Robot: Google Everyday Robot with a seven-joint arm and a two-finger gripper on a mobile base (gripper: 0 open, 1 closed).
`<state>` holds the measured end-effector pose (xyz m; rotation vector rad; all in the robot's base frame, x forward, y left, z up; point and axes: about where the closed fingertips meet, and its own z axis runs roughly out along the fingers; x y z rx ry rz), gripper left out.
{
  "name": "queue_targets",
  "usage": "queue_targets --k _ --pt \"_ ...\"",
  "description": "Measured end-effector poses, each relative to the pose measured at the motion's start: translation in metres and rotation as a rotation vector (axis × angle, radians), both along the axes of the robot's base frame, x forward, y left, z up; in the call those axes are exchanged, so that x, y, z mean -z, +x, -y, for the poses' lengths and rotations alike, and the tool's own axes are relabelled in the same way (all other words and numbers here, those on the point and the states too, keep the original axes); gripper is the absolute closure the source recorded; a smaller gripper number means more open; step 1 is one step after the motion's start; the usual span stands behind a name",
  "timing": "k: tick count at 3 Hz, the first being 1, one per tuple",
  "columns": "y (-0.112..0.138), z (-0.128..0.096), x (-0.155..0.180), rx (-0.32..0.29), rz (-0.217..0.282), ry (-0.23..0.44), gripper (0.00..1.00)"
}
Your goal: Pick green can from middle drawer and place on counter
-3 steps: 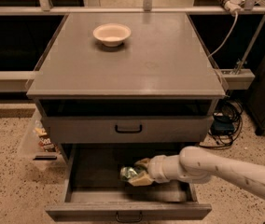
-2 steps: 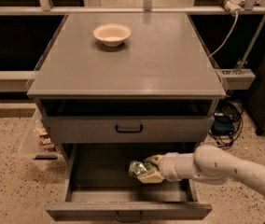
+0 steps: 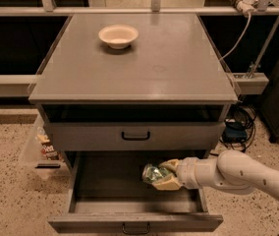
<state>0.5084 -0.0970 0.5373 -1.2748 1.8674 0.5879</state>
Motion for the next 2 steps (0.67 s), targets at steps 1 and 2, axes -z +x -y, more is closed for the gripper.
queue_targets --k 1,2 --pt "-0.002 -0.003 -0.014 -0.059 -0.015 -0.002 1.0" --pt "-0.02 -0.001 -0.068 -0.126 -0.005 -0.04 1.0"
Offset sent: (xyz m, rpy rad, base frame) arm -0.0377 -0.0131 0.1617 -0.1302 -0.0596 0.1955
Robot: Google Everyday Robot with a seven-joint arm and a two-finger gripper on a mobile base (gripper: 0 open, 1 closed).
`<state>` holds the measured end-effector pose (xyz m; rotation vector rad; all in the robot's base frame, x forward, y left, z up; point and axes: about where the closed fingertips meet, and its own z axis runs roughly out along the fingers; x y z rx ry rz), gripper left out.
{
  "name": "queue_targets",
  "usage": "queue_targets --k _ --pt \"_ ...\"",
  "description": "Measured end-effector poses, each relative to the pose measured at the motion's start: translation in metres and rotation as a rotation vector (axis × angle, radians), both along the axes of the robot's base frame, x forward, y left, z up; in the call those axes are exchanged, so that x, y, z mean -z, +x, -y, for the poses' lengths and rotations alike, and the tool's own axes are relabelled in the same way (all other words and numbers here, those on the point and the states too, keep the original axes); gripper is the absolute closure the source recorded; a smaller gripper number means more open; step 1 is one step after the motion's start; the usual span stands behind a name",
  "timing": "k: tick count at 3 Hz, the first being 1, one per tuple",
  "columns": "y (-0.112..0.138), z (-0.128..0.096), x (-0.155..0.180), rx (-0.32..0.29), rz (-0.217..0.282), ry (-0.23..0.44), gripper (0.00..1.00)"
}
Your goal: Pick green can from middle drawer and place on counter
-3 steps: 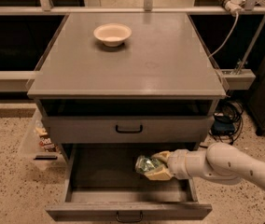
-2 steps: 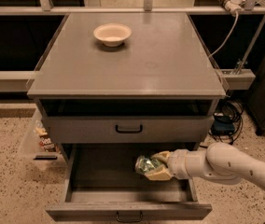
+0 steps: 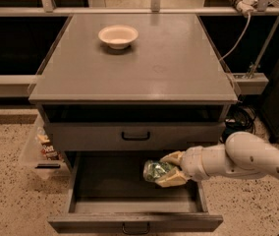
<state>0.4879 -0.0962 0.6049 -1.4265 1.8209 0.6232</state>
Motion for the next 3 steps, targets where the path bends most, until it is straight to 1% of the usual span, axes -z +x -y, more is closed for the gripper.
queue_targets --k 1,2,3 --pt "-0.016 0.006 -0.062 -0.009 0.061 -0.081 1.0" --pt "-0.027 0.008 -0.14 -0.001 0.172 -0.192 1.0" --pt "-0.027 0.008 -0.14 -0.001 0.172 -0.192 1.0"
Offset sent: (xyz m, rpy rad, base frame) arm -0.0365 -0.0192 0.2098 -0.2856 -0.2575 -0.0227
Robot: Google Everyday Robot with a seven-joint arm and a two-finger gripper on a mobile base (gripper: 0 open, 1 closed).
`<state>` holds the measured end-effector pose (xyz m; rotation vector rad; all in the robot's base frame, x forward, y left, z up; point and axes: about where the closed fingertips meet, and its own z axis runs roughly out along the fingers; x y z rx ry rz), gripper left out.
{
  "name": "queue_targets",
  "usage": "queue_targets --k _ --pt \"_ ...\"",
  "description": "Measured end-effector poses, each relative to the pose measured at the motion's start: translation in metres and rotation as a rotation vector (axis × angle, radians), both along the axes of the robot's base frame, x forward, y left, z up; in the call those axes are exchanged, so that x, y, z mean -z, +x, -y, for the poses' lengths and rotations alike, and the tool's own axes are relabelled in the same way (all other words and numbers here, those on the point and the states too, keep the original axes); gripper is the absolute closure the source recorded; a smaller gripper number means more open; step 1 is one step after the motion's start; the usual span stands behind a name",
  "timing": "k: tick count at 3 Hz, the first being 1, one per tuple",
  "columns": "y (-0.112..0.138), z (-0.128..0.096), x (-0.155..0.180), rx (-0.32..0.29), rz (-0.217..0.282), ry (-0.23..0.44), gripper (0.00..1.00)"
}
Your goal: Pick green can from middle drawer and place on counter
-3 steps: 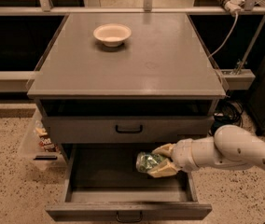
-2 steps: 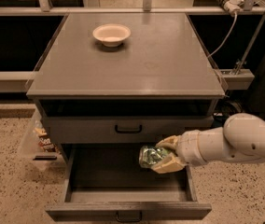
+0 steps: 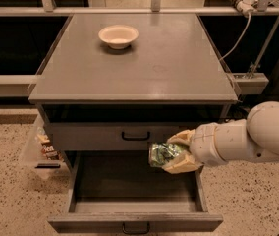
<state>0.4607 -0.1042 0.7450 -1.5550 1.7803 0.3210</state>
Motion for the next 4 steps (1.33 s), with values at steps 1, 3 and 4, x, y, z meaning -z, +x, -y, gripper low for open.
queue_targets --k 1,3,4 --pt "0.003 0.0 -0.026 -0.015 0.029 -0.051 1.0" --pt "0.051 -0.012 -0.13 -0.079 0.142 -0.222 1.0" --pt "0.057 -0.019 -0.144 -0.09 0.171 -0.225 1.0"
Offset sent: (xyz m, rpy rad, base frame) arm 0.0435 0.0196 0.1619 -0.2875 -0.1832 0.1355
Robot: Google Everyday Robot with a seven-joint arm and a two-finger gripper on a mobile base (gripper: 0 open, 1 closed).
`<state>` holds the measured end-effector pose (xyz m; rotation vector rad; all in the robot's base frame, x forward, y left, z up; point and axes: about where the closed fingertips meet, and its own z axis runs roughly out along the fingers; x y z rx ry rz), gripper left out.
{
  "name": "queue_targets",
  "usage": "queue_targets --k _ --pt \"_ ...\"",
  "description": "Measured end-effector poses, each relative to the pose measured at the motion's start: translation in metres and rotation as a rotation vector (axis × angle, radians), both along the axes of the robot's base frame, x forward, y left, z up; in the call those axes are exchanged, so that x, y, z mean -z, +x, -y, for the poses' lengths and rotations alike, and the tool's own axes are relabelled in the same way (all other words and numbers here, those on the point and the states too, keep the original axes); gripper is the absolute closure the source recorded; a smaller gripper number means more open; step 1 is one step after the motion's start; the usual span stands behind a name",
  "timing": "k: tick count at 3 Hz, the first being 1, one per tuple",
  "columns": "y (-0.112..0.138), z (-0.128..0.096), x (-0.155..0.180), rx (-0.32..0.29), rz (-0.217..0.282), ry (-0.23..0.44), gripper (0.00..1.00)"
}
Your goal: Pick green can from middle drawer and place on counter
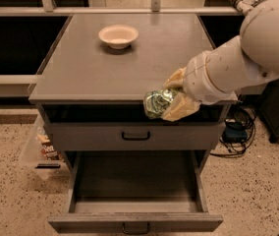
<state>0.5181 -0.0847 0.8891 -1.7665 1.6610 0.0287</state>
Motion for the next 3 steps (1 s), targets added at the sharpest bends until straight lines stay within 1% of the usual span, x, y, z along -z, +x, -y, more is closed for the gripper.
queue_targets --k 1,2,3 --pt "0.006 0.001 0.006 -0.004 -0.02 0.022 1.0" --pt "0.04 0.005 0.007 -0.042 -0.019 0.051 1.0" --pt "0.083 0.004 -0.003 -0.075 0.007 0.088 1.0"
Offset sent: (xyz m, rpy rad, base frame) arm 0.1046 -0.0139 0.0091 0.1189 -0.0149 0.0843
